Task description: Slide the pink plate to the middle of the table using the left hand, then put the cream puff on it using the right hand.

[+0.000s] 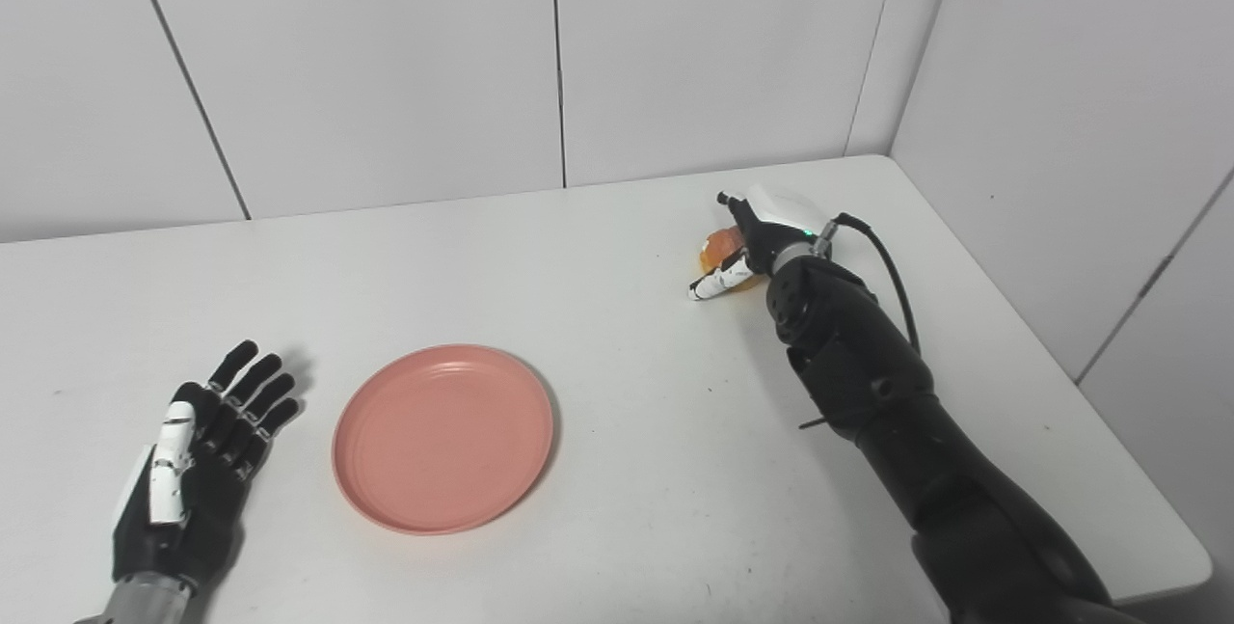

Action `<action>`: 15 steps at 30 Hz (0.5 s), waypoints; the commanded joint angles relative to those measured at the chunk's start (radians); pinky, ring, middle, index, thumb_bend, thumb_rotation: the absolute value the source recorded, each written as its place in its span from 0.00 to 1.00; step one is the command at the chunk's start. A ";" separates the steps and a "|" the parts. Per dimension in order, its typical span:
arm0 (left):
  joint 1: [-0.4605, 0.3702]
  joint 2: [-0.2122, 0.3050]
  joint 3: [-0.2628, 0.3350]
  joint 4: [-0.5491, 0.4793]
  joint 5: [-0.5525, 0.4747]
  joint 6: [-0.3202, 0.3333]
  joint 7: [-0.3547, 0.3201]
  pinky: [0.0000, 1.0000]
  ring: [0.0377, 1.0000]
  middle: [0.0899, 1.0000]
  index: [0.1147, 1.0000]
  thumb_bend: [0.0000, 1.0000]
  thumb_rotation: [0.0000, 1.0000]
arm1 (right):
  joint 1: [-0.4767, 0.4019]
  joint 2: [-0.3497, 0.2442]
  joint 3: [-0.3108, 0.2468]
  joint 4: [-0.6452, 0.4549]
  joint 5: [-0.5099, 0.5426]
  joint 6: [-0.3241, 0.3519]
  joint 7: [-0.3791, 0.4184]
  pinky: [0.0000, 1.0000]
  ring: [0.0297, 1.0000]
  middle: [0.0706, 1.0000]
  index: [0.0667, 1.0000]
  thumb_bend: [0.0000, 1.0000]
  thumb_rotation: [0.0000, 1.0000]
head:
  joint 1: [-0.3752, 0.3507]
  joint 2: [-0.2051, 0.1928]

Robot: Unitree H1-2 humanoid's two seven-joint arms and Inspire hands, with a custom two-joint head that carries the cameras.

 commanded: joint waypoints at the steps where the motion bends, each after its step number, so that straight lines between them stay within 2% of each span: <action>1: 0.001 0.006 -0.003 -0.001 -0.001 0.002 -0.004 0.90 0.88 0.88 0.85 0.44 1.00 | -0.055 -0.006 -0.013 0.006 -0.008 0.003 -0.050 0.30 0.38 0.47 0.79 0.75 0.11 | 0.001 0.000; 2: 0.002 0.006 -0.004 -0.001 0.001 0.002 -0.003 0.90 0.89 0.88 0.85 0.44 1.00 | -0.061 -0.008 -0.008 0.026 -0.010 -0.005 -0.062 0.29 0.36 0.46 0.79 0.75 0.10 | 0.001 0.000; 4: 0.002 0.007 -0.005 -0.003 0.004 0.002 -0.002 0.90 0.88 0.88 0.85 0.45 1.00 | -0.066 -0.013 -0.003 0.051 -0.007 -0.020 -0.076 0.30 0.36 0.44 0.70 0.60 0.02 | 0.001 0.000; 5: 0.002 0.007 -0.005 -0.003 0.005 0.002 -0.001 0.90 0.88 0.87 0.84 0.45 1.00 | -0.067 -0.015 -0.002 0.059 -0.004 -0.026 -0.080 0.29 0.33 0.44 0.54 0.55 0.01 | 0.001 0.000; 9: 0.001 0.007 -0.004 -0.002 -0.001 0.004 -0.003 0.89 0.88 0.87 0.84 0.45 1.00 | -0.056 -0.023 -0.006 0.055 0.014 -0.050 -0.088 0.26 0.31 0.38 0.50 0.52 0.00 | 0.002 0.004; 15: -0.001 0.007 -0.006 0.000 0.001 0.005 -0.002 0.90 0.88 0.88 0.85 0.45 1.00 | -0.049 -0.030 -0.001 0.032 0.024 -0.047 -0.073 0.26 0.30 0.39 0.50 0.52 0.00 | 0.004 0.004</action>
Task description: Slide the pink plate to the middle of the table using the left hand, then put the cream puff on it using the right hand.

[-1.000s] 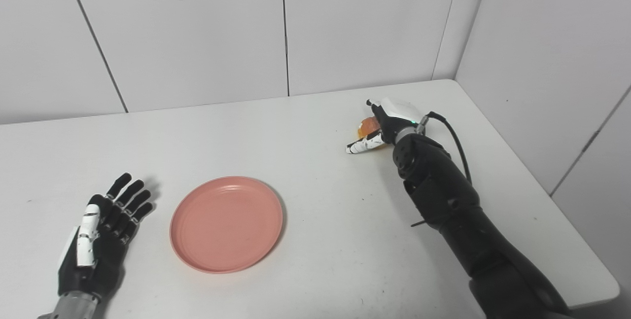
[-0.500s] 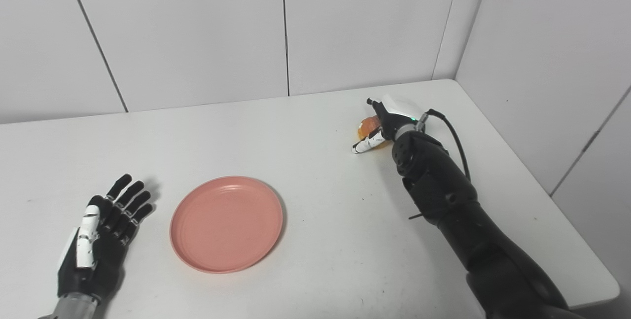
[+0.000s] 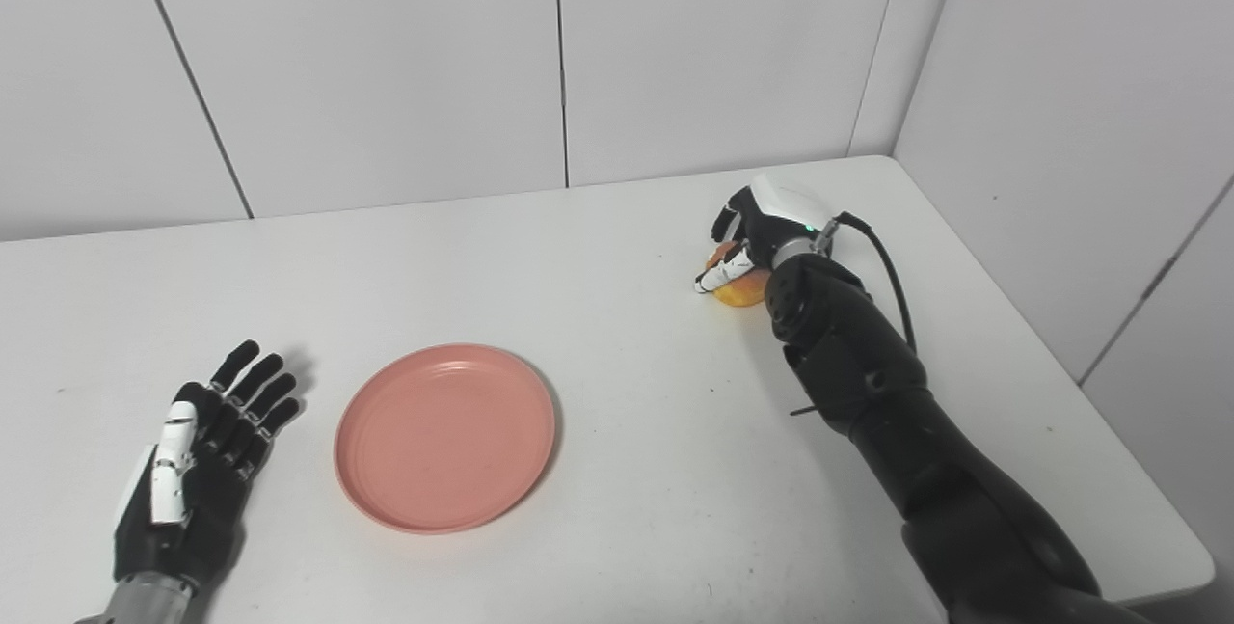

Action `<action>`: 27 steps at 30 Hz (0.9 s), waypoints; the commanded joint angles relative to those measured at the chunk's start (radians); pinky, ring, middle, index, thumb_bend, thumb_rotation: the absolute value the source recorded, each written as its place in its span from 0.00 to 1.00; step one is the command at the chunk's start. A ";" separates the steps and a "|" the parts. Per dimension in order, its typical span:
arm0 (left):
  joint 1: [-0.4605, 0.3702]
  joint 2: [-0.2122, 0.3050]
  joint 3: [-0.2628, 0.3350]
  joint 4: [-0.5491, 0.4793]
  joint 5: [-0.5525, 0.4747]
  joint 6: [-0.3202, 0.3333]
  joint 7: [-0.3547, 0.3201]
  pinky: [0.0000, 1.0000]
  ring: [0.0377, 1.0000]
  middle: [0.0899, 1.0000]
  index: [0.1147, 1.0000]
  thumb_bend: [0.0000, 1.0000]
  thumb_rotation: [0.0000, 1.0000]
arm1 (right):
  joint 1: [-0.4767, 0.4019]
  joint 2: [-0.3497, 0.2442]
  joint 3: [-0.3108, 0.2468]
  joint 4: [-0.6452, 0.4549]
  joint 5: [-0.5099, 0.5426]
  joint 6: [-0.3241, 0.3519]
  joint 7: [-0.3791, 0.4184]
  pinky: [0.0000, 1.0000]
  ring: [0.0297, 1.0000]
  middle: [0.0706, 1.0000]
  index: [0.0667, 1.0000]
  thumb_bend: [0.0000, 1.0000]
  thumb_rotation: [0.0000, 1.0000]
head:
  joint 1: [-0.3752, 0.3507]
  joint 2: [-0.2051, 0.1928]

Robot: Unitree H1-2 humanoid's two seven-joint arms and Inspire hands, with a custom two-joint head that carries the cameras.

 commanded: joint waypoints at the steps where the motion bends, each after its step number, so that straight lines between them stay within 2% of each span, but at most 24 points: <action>1: -0.002 0.006 -0.002 0.000 0.001 0.005 -0.001 0.90 0.88 0.88 0.85 0.45 1.00 | -0.028 -0.031 -0.004 -0.034 -0.002 -0.011 -0.006 0.26 0.31 0.39 0.49 0.52 0.00 | 0.001 0.000; 11: -0.004 -0.002 -0.004 -0.017 0.006 0.018 0.013 0.88 0.88 0.87 0.84 0.45 1.00 | -0.019 -0.047 0.002 -0.150 -0.024 0.067 0.052 0.28 0.33 0.40 0.50 0.52 0.00 | 0.008 0.001; 18: -0.004 -0.003 -0.002 -0.013 0.001 0.016 0.010 0.89 0.88 0.87 0.85 0.46 1.00 | 0.006 -0.058 -0.020 -0.220 -0.020 0.056 0.048 0.29 0.33 0.40 0.50 0.52 0.00 | 0.009 0.001; 27: -0.010 -0.002 -0.005 0.001 0.003 0.005 0.004 0.90 0.89 0.88 0.85 0.46 1.00 | 0.027 -0.058 -0.054 -0.375 -0.004 0.104 0.114 0.30 0.35 0.42 0.49 0.52 0.00 | 0.020 0.000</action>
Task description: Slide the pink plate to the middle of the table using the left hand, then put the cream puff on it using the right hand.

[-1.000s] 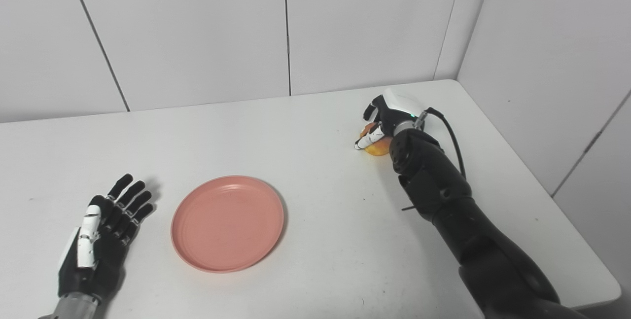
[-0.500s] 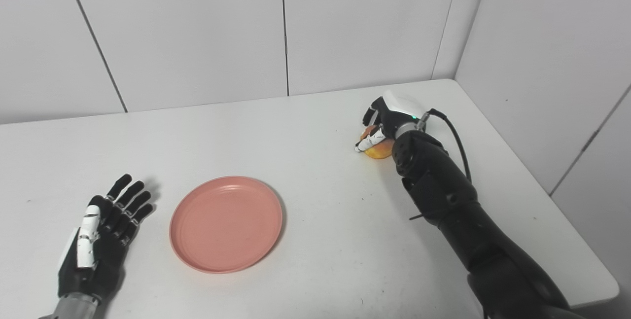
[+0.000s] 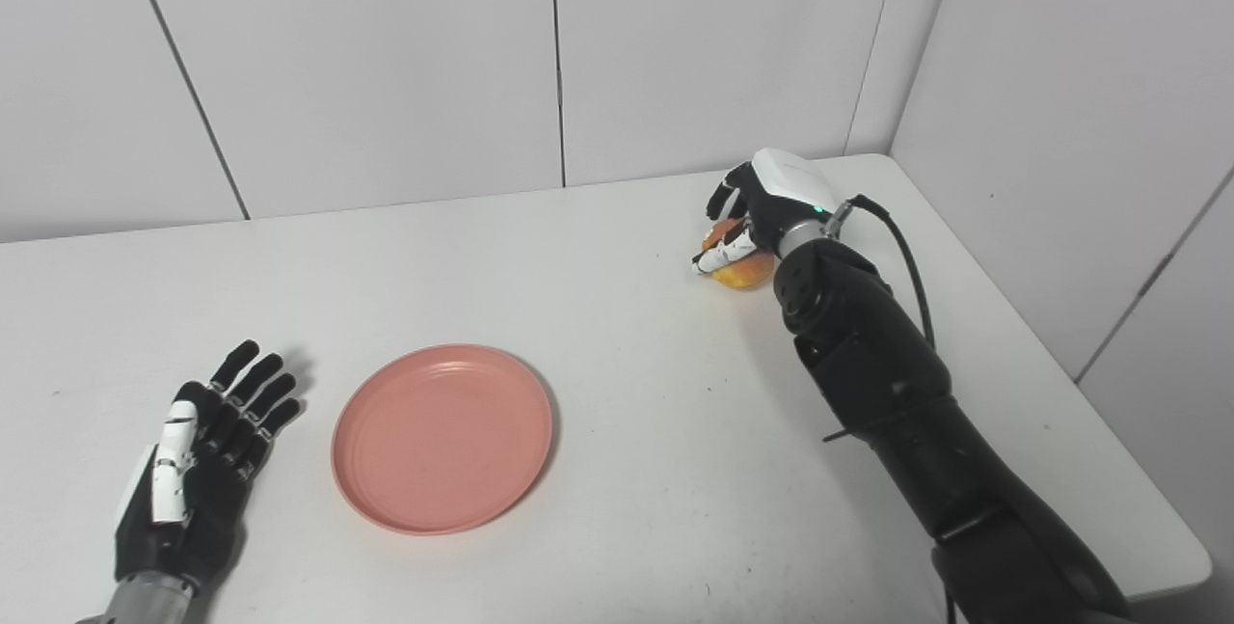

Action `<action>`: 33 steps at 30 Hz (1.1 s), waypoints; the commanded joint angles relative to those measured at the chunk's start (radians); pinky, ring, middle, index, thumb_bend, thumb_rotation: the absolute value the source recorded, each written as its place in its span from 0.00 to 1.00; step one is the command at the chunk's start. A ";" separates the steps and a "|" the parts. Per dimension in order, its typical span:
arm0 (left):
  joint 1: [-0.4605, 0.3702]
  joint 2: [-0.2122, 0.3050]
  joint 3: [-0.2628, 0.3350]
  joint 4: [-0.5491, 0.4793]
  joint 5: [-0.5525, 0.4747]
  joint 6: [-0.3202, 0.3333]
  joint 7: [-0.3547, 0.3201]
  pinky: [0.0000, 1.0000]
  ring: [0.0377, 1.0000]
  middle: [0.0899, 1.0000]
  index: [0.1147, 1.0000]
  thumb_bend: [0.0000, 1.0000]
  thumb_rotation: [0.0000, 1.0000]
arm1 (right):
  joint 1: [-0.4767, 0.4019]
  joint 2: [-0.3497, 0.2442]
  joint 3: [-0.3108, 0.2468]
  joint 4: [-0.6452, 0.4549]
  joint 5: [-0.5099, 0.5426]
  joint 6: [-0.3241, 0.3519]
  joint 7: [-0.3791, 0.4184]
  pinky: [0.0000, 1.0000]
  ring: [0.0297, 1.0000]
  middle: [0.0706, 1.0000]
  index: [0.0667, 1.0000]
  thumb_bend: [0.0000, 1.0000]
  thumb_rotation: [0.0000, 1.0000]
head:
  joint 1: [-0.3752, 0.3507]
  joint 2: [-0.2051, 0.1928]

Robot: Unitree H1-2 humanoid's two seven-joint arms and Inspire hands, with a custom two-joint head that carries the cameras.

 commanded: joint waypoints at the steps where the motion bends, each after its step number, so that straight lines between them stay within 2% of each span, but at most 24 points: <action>1: -0.010 -0.001 -0.005 0.007 0.003 -0.004 0.000 0.89 0.88 0.88 0.84 0.46 1.00 | -0.036 -0.021 -0.023 -0.073 0.000 0.013 0.011 0.30 0.34 0.41 0.49 0.52 0.00 | 0.001 -0.001; 10: -0.011 -0.025 -0.015 -0.024 0.025 0.017 0.037 0.86 0.86 0.86 0.83 0.46 1.00 | -0.020 0.007 -0.001 -0.252 -0.062 0.017 0.097 0.29 0.34 0.41 0.50 0.52 0.00 | 0.034 -0.003; 15: -0.013 -0.035 -0.025 -0.026 0.034 0.009 0.039 0.88 0.87 0.87 0.85 0.47 1.00 | -0.013 0.068 0.005 -0.360 -0.090 0.017 0.161 0.30 0.36 0.40 0.50 0.52 0.00 | 0.064 -0.002; 20: -0.016 -0.050 -0.034 -0.038 0.048 0.014 0.056 0.87 0.87 0.87 0.85 0.47 1.00 | -0.009 0.103 0.026 -0.416 -0.101 0.016 0.199 0.30 0.37 0.40 0.51 0.52 0.00 | 0.087 -0.001; 26: -0.018 -0.069 -0.045 -0.078 0.078 0.036 0.088 0.85 0.86 0.86 0.83 0.46 1.00 | -0.011 0.150 0.114 -0.479 -0.125 0.008 0.252 0.27 0.34 0.39 0.51 0.52 0.00 | 0.152 0.012; 32: -0.020 -0.094 -0.052 -0.102 0.104 0.061 0.121 0.85 0.85 0.85 0.83 0.45 1.00 | 0.008 0.198 0.169 -0.495 -0.123 -0.015 0.267 0.27 0.34 0.38 0.51 0.51 0.00 | 0.200 0.024; 33: -0.022 -0.097 -0.053 -0.105 0.108 0.065 0.125 0.85 0.86 0.85 0.83 0.45 1.00 | 0.014 0.208 0.178 -0.496 -0.123 -0.020 0.264 0.26 0.32 0.42 0.47 0.52 0.00 | 0.209 0.027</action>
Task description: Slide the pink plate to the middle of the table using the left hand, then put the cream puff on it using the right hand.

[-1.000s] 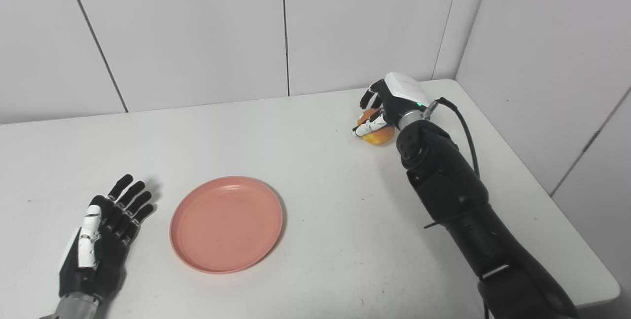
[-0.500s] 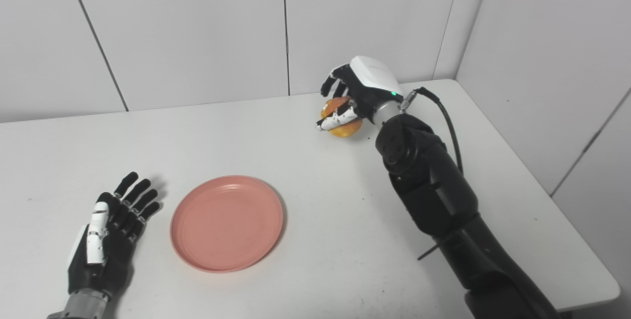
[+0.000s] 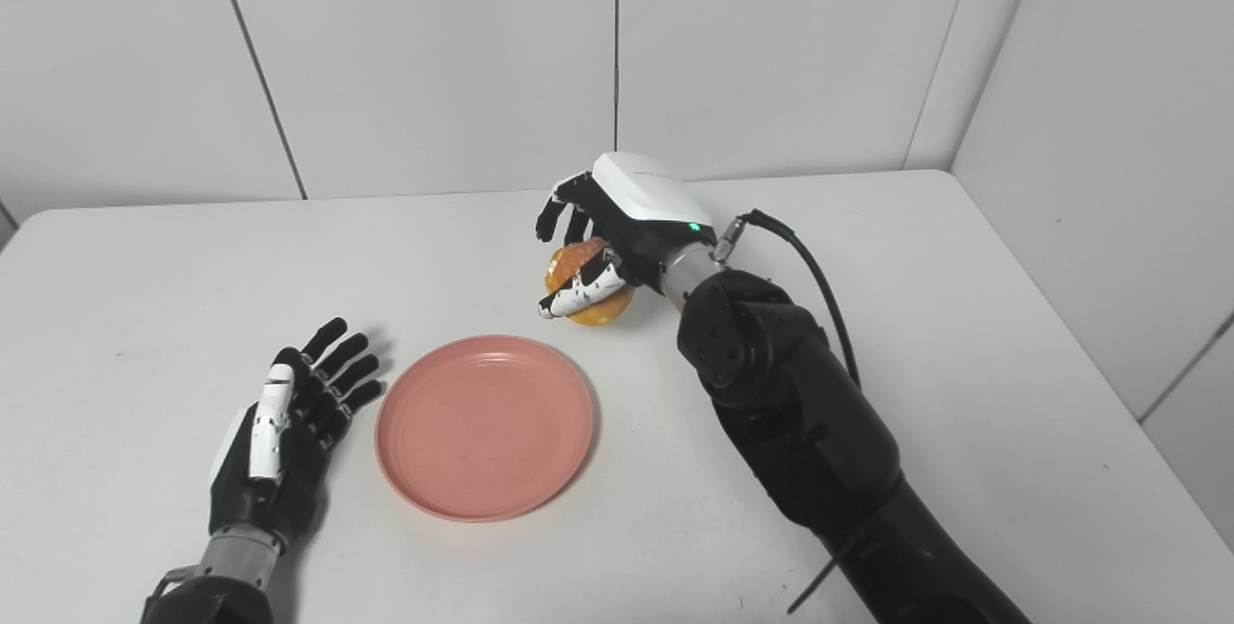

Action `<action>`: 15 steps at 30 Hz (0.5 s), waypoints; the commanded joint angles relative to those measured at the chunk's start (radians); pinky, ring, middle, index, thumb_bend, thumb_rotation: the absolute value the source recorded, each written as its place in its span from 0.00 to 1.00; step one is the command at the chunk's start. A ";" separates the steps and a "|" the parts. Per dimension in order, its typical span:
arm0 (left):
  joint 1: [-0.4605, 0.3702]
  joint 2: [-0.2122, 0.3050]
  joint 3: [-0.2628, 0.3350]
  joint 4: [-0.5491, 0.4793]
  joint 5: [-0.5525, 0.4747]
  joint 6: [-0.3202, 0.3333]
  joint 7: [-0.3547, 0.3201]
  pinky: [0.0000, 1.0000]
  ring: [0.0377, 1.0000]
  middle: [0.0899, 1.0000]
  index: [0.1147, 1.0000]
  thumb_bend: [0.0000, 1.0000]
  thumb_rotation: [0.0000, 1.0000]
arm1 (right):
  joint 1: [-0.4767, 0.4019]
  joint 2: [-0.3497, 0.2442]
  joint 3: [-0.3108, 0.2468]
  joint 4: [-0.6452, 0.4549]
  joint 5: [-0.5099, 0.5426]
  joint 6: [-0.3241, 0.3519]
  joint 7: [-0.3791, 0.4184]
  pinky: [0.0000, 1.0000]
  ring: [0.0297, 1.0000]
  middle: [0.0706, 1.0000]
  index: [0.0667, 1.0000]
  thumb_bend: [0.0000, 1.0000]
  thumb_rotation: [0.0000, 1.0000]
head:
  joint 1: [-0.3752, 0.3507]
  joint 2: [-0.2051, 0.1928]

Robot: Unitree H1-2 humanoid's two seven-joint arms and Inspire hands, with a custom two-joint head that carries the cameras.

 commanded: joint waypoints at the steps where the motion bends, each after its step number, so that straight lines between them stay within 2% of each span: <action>1: -0.023 -0.006 -0.006 -0.039 0.016 0.002 0.014 0.85 0.85 0.85 0.83 0.45 1.00 | -0.016 0.016 0.008 -0.039 -0.008 -0.038 -0.017 0.26 0.31 0.43 0.46 0.53 0.00 | 0.011 0.003; 7: -0.031 -0.029 -0.014 -0.053 0.039 0.020 0.043 0.85 0.85 0.85 0.83 0.45 1.00 | -0.001 0.047 0.059 -0.023 -0.023 -0.031 0.007 0.27 0.32 0.44 0.45 0.53 0.00 | 0.048 0.015; 12: -0.033 -0.043 -0.021 -0.075 0.059 0.044 0.071 0.84 0.84 0.84 0.82 0.45 1.00 | 0.006 0.066 0.108 0.019 -0.028 -0.058 0.008 0.26 0.32 0.44 0.45 0.53 0.00 | 0.064 0.024; 15: -0.036 -0.050 -0.021 -0.080 0.068 0.053 0.079 0.84 0.84 0.85 0.83 0.44 1.00 | 0.011 0.074 0.130 0.048 -0.030 -0.084 -0.005 0.29 0.36 0.40 0.50 0.52 0.00 | 0.077 0.029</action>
